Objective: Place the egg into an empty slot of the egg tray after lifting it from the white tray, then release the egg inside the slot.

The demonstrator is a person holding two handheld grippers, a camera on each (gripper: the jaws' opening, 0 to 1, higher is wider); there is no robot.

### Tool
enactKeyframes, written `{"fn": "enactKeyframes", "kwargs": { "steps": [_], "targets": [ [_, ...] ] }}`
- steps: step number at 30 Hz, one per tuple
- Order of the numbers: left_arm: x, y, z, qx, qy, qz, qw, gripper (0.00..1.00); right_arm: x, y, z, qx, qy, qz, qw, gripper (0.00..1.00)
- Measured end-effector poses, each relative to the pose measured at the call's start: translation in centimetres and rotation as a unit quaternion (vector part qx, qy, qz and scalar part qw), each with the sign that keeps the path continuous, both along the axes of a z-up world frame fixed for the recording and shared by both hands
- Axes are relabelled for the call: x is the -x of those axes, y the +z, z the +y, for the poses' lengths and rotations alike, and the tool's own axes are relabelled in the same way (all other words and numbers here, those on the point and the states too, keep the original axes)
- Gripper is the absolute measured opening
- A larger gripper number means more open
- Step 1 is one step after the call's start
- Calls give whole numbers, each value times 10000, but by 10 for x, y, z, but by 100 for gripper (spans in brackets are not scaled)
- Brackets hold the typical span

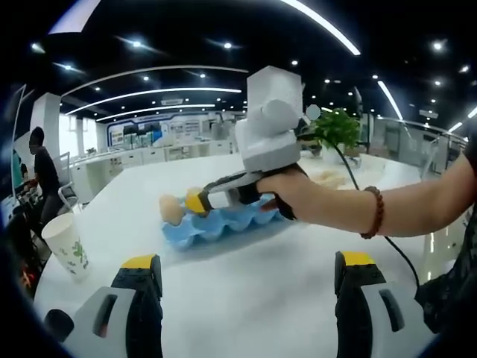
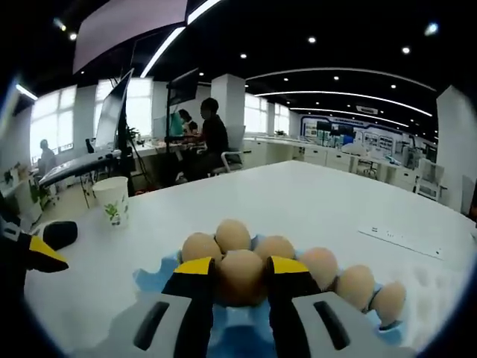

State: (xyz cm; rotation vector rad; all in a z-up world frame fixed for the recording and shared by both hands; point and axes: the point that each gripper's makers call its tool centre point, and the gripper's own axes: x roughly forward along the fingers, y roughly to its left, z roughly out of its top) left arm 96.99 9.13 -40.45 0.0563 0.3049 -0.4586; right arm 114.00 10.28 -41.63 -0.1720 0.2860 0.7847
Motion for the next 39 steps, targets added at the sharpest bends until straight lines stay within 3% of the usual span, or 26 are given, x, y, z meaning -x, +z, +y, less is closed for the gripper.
{"fn": "enactKeyframes", "kwargs": {
  "steps": [14, 21, 30, 35, 39],
  "targets": [
    [0, -3, 2, -33, 11, 42, 10000, 98, 3, -5, 1, -159, 222, 179, 9995, 30],
    [2, -2, -2, -61, -51, 14, 10000, 99, 2, -4, 5, -213, 238, 171, 9993, 42],
    [2, -1, 2, -37, 29, 16, 10000, 99, -3, 2, -6, -356, 30, 52, 9993, 50],
    [2, -1, 0, -12, 14, 18, 10000, 99, -2, 6, -15, -406, 23, 9, 9992, 50],
    [2, -1, -3, -15, -17, 3, 10000, 99, 1, 12, -18, -481, 20, -31, 9988, 61]
  ]
}}
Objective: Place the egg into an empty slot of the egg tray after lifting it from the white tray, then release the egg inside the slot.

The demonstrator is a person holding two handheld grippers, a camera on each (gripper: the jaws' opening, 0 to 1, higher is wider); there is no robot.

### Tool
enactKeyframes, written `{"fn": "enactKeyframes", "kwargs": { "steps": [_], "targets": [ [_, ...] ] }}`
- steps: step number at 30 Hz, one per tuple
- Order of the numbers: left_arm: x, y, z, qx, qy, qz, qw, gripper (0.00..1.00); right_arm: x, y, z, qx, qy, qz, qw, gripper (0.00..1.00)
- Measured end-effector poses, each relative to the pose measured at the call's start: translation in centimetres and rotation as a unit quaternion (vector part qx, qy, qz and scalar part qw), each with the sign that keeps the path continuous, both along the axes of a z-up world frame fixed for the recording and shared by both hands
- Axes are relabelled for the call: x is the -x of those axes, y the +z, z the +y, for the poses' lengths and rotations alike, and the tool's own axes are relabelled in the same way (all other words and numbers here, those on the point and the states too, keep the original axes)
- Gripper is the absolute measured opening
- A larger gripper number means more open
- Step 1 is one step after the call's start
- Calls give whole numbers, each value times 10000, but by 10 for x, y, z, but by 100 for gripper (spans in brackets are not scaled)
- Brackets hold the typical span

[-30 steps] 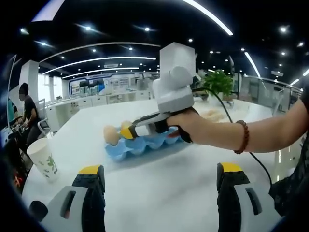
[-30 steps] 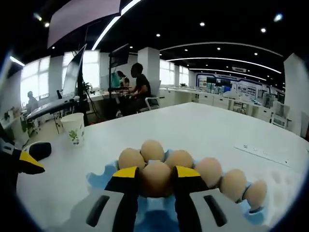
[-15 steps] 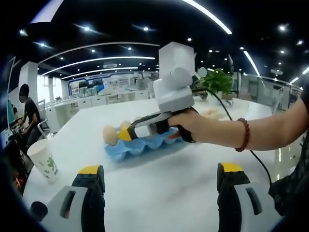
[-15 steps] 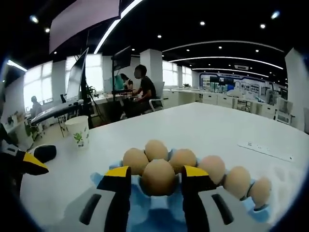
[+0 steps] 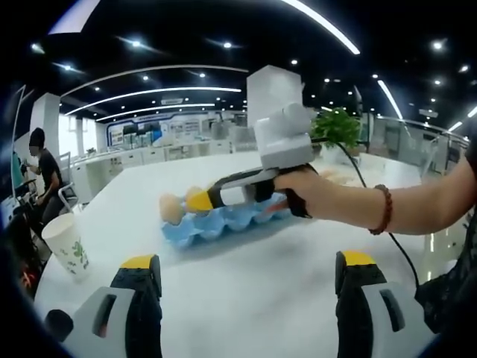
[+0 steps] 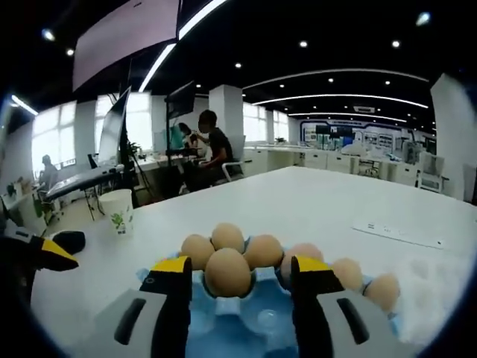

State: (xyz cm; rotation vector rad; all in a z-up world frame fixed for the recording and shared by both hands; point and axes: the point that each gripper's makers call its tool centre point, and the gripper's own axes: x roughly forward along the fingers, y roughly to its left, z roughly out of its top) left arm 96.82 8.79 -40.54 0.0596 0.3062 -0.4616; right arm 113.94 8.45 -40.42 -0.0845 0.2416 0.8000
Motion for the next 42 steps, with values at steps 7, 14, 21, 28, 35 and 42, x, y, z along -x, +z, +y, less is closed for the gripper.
{"fn": "enactKeyframes", "kwargs": {
  "steps": [7, 14, 21, 28, 35, 42],
  "targets": [
    [-1, -1, -3, 15, -18, 16, 10000, 99, -1, 7, -20, -102, -192, -38, 9998, 69],
    [-4, 0, -5, 64, 4, -29, 10000, 99, 2, 3, -45, -118, -487, 46, 9987, 76],
    [-4, -1, -8, 65, -15, 2, 10000, 99, 1, 4, -74, -41, -782, 9, 9969, 77],
    [-4, 0, -13, 79, -70, -13, 9999, 99, 2, 4, -98, 67, -1055, -47, 9944, 77],
    [-4, 0, -15, 82, -86, -6, 9999, 99, 1, 3, -119, 93, -1221, -5, 9925, 77],
    [-5, -2, -17, 92, -84, 24, 9999, 99, 3, 7, -145, 120, -1428, -2, 9897, 77]
  ]
}}
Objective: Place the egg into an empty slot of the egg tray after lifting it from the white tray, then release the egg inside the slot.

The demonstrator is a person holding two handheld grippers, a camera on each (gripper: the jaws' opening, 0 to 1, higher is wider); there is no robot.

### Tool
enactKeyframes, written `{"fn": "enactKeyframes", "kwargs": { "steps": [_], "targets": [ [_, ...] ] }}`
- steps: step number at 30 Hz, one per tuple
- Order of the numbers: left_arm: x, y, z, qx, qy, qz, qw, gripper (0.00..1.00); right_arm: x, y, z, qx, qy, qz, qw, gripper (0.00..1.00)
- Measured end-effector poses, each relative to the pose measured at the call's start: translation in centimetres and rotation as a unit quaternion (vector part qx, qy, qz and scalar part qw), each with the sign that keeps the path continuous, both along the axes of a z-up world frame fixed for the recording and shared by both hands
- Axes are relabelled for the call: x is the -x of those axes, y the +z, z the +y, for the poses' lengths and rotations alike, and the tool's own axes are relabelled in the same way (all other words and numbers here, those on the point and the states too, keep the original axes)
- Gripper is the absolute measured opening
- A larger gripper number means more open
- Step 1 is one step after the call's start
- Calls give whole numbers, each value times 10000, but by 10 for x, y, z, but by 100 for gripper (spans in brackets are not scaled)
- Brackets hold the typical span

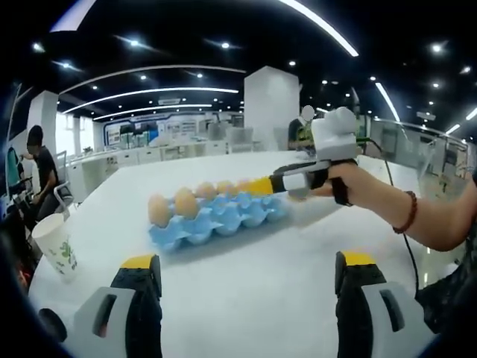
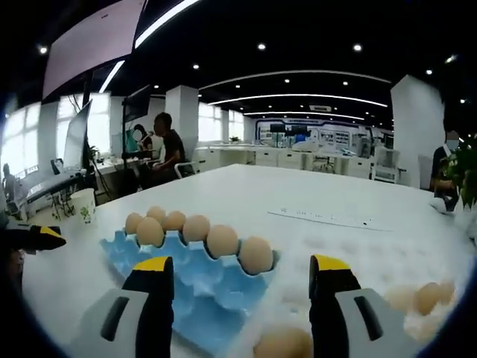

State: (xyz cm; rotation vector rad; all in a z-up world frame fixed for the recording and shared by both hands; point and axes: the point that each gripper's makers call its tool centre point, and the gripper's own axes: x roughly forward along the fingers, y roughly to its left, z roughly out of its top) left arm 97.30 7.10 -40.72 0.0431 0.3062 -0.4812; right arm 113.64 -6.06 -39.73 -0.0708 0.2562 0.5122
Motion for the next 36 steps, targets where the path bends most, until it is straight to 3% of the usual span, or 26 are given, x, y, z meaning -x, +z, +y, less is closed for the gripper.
{"fn": "enactKeyframes", "kwargs": {
  "steps": [18, 36],
  "targets": [
    [0, -4, -14, -25, -83, 22, 10000, 99, 1, 8, -69, -261, -554, -3, 9981, 76],
    [2, -5, -16, -60, -12, 36, 10000, 99, -6, -7, -121, -370, -1004, 149, 9941, 70]
  ]
}}
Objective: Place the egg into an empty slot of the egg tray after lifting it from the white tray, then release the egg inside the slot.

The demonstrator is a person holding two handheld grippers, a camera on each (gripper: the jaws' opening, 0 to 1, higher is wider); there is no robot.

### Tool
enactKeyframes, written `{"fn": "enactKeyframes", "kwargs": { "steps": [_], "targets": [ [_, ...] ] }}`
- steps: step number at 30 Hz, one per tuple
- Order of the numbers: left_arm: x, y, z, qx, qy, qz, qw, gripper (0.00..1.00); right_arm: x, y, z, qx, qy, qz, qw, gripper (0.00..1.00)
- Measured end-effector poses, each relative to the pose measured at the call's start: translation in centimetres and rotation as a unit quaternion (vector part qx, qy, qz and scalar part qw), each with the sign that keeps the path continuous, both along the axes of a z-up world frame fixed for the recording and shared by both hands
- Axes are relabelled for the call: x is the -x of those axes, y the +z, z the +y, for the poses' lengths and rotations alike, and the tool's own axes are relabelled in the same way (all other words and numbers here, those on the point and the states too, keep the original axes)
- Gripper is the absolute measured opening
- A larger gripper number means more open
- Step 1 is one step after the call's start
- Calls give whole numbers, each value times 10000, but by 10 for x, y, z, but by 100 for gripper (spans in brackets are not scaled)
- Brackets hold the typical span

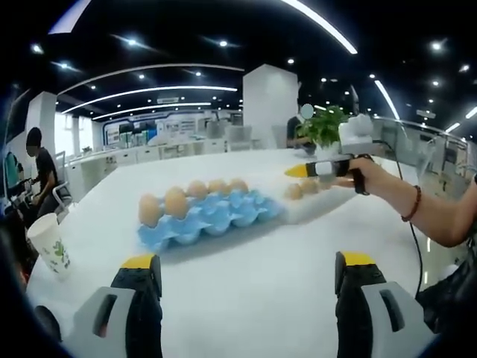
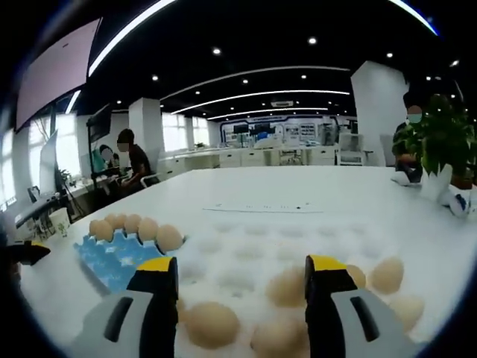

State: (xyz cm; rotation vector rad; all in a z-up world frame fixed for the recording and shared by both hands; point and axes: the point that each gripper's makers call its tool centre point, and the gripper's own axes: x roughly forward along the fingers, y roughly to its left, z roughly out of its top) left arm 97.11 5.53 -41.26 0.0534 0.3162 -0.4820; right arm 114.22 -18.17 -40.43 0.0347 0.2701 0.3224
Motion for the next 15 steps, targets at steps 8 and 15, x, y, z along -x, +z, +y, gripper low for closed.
{"fn": "enactKeyframes", "kwargs": {
  "steps": [8, 15],
  "targets": [
    [0, -1, 1, -1, 15, 2, 10000, 99, -6, -9, -19, 19, -268, 134, 9995, 57],
    [-1, 0, 3, -12, 57, -2, 10000, 99, -10, -13, -25, 69, -469, 223, 9986, 47]
  ]
}}
